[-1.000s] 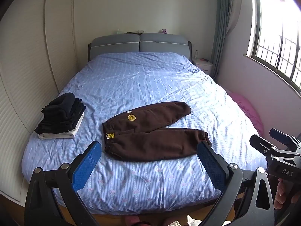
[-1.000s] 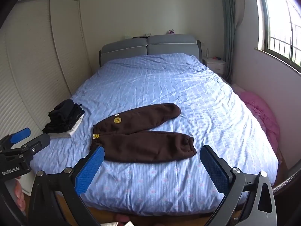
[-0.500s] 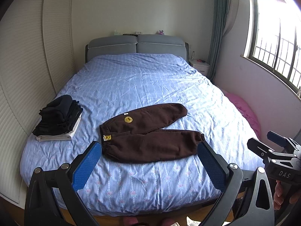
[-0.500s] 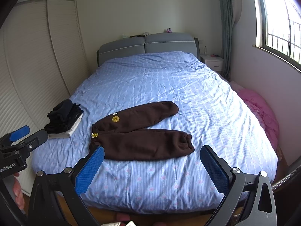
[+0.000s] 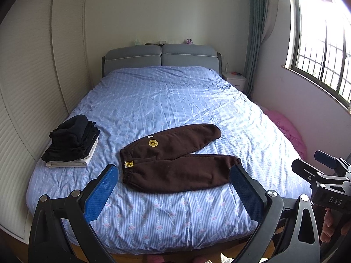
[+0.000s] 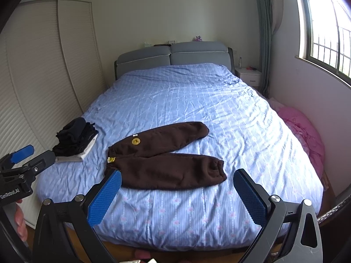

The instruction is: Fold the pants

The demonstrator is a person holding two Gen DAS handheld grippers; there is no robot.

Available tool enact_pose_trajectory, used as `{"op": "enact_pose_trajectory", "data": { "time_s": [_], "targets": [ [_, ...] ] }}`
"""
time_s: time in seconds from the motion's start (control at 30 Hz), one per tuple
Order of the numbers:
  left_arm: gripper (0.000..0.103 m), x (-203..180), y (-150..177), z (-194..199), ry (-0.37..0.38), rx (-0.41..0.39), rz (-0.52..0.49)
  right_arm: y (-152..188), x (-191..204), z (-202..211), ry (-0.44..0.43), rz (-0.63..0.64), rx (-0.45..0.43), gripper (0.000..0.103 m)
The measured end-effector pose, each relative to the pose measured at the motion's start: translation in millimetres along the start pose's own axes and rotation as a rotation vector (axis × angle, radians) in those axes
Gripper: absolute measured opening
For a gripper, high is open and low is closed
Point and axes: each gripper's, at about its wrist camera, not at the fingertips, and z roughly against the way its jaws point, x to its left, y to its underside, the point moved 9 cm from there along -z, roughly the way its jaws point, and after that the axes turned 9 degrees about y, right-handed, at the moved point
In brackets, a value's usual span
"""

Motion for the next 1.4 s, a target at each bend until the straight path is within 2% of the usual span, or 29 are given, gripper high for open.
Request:
{"op": "enact_pose_trajectory", "data": {
  "time_s": [0.77, 1.13, 1.4],
  "targets": [
    [0.103, -3.4, -6.3, -0.2, 0.002, -0.025, -0.001, -1.8, -2.0, 1.6, -0.005, 0.000, -0.011, 0.103],
    [0.103, -6.2, -18.0, -18.8, 0.006, -0.016, -0.005, -9.8, -7.8, -6.9, 0.000, -0.001, -0.001, 0.103],
    [0.103, 3.8, -28.8, -48.8, 0.012, 0.021, -0.026, -14.1, -3.4, -35.5, 0.004, -0.022, 0.045, 0.103]
  ]
}}
